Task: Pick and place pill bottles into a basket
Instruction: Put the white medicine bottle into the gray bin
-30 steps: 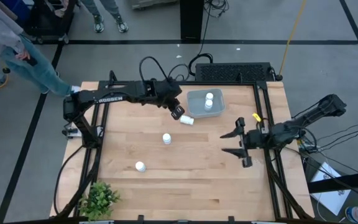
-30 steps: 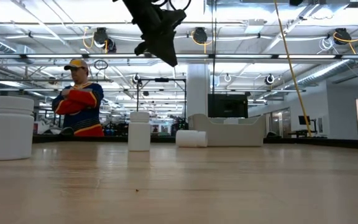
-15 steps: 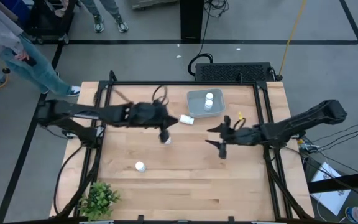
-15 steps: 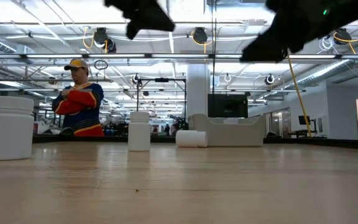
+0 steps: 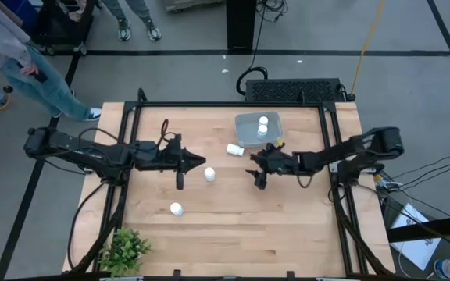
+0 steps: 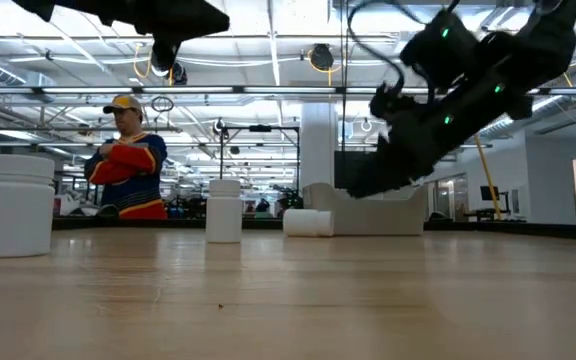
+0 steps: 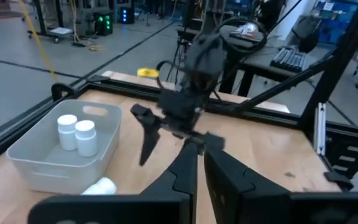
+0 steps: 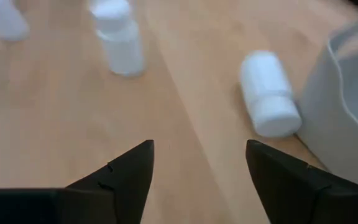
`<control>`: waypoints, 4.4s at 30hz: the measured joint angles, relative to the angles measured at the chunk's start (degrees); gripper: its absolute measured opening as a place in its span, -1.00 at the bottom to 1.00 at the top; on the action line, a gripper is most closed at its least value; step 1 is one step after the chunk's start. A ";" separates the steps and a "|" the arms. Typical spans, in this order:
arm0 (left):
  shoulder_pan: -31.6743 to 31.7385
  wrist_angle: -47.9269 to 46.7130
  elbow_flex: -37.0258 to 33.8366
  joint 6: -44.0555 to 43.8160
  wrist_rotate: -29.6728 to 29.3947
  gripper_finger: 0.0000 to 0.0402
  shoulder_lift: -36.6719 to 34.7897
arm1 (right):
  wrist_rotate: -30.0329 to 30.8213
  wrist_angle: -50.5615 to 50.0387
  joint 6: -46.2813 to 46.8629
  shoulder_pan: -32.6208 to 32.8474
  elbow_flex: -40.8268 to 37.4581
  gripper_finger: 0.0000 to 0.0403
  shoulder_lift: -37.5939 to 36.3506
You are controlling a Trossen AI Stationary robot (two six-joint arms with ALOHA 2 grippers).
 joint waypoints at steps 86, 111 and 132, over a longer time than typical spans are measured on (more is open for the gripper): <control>-8.69 -2.55 -0.58 4.49 0.03 -0.83 -1.98 | 22.27 16.98 13.88 2.45 17.57 0.52 30.75; -9.55 -2.71 -0.58 4.55 -0.01 -0.83 -1.98 | 20.13 13.84 12.30 0.35 17.50 0.52 30.75; -10.61 -4.69 -0.60 3.37 0.03 -0.82 -1.98 | 23.76 9.92 9.18 0.62 17.30 0.50 30.53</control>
